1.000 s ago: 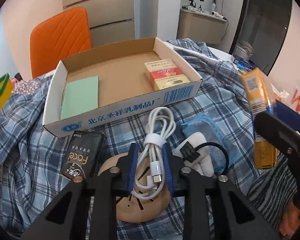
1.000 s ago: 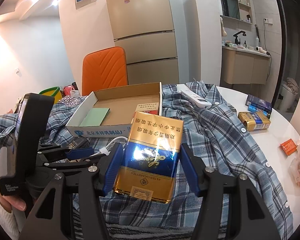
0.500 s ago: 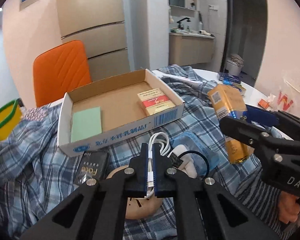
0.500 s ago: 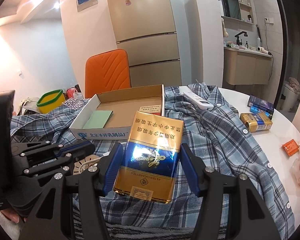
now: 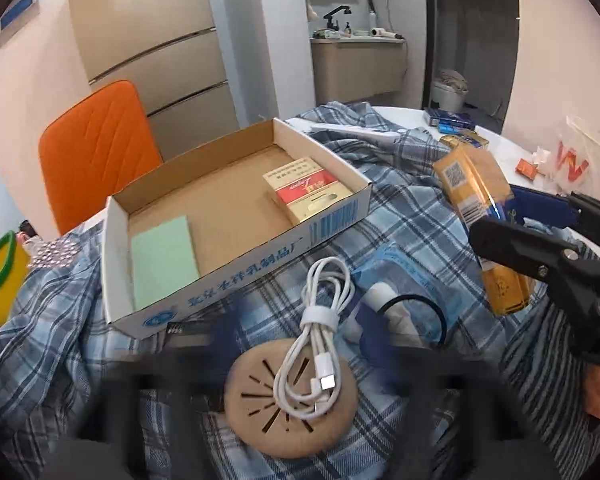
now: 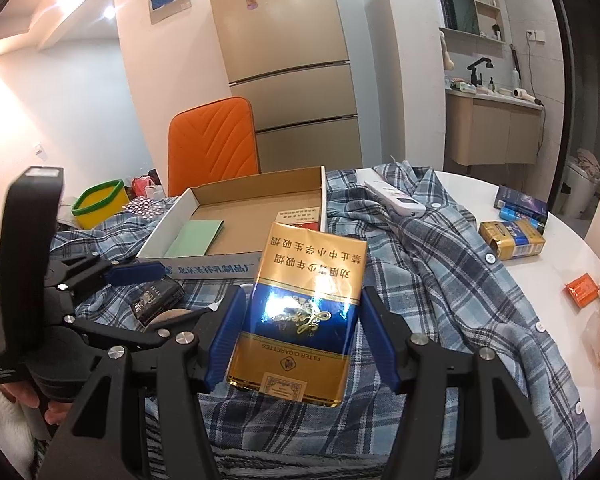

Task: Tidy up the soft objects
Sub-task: 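Grasp the white coiled cable on the beige pad with the left tool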

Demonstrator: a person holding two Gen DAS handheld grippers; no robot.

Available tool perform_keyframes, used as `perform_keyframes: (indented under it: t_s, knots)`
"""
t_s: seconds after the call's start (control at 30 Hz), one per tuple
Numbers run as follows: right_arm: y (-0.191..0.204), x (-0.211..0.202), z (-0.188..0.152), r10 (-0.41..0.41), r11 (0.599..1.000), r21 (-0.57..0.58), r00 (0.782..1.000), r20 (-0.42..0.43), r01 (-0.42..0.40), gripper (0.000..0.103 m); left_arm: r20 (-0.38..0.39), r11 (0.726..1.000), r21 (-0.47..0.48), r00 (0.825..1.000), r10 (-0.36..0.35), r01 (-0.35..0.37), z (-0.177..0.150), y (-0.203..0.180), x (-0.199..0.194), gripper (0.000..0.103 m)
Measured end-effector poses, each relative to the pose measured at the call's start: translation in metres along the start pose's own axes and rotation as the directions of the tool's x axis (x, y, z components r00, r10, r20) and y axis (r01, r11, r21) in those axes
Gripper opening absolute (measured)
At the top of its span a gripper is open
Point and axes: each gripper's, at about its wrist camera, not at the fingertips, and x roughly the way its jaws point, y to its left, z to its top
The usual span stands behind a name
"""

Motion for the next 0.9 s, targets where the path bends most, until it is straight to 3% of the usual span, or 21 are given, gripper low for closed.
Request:
perform_keyframes:
  t_s: [0.1,0.43,0.57,0.9]
  knots:
    - [0.0,0.0,0.0,0.001,1.0,0.001,1.0,0.0,-0.001,0.058,-0.01,1.0,0.011,1.0,0.017,-0.016,0.001,-0.002,0.007,0.014]
    - [0.0,0.0,0.0,0.002,1.0,0.0,1.0,-0.002,-0.002,0.058,-0.037,0.998,-0.027,0.997,-0.064,0.063,-0.004,0.003,0.016,0.015]
    - [0.0,0.0,0.0,0.004,1.0,0.0,1.0,-0.006,-0.004,0.058,-0.035,0.997,-0.018,0.997,-0.075,0.074,-0.005,0.001,0.016,0.024]
    - [-0.003,0.003,-0.001,0.012,1.0,0.018,1.0,-0.021,-0.011,0.058,-0.058,0.999,0.018,0.997,-0.047,0.048,-0.005,-0.007,0.02,0.032]
